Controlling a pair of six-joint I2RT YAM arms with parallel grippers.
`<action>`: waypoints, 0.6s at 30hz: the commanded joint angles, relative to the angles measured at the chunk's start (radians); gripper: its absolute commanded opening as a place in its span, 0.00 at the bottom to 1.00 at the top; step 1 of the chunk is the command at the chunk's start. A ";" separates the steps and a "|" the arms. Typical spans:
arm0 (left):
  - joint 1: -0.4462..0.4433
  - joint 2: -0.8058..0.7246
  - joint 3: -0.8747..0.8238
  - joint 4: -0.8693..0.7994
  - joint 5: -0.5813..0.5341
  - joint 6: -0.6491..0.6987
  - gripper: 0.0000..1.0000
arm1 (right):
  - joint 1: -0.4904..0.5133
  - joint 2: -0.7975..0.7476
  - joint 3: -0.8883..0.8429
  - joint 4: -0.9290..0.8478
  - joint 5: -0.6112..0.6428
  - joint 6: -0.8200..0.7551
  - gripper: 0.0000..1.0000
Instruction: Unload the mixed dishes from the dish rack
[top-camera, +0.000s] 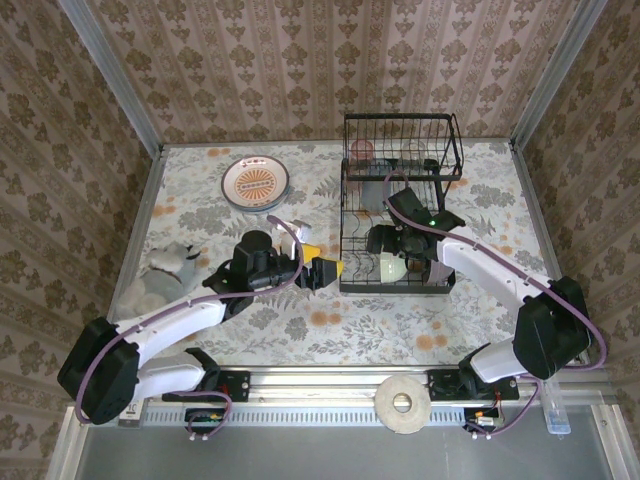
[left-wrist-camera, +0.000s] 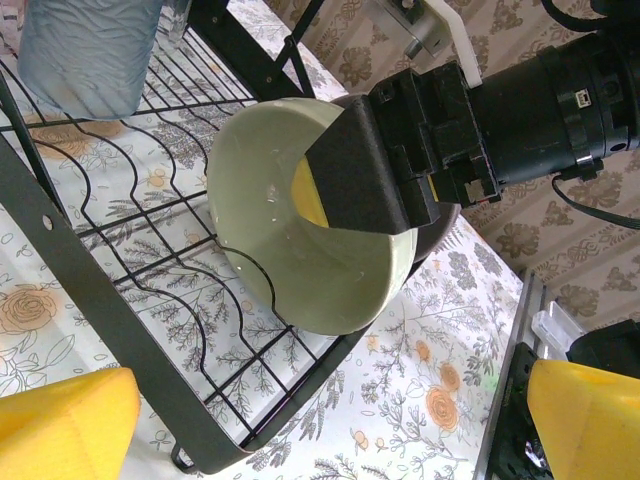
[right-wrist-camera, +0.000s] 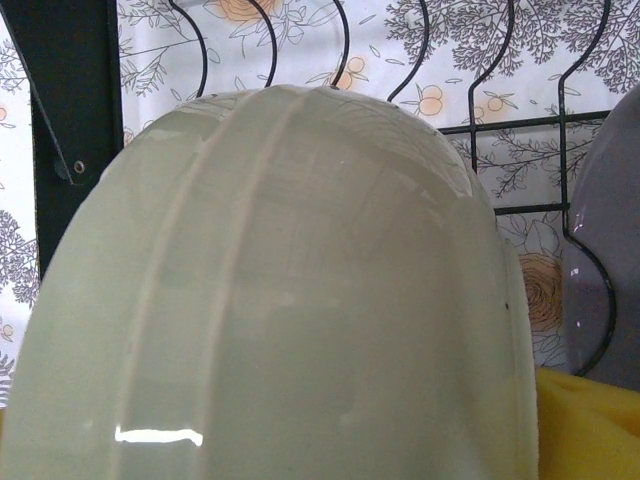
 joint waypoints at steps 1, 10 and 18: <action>0.008 -0.023 0.000 0.000 -0.003 0.016 1.00 | 0.000 -0.015 -0.002 -0.012 -0.095 0.023 0.92; 0.008 -0.015 0.003 0.002 0.001 0.016 1.00 | -0.012 -0.035 -0.001 0.006 -0.162 0.009 1.00; 0.010 -0.022 -0.002 0.000 -0.002 0.016 1.00 | -0.016 -0.029 0.008 -0.023 -0.122 -0.004 0.94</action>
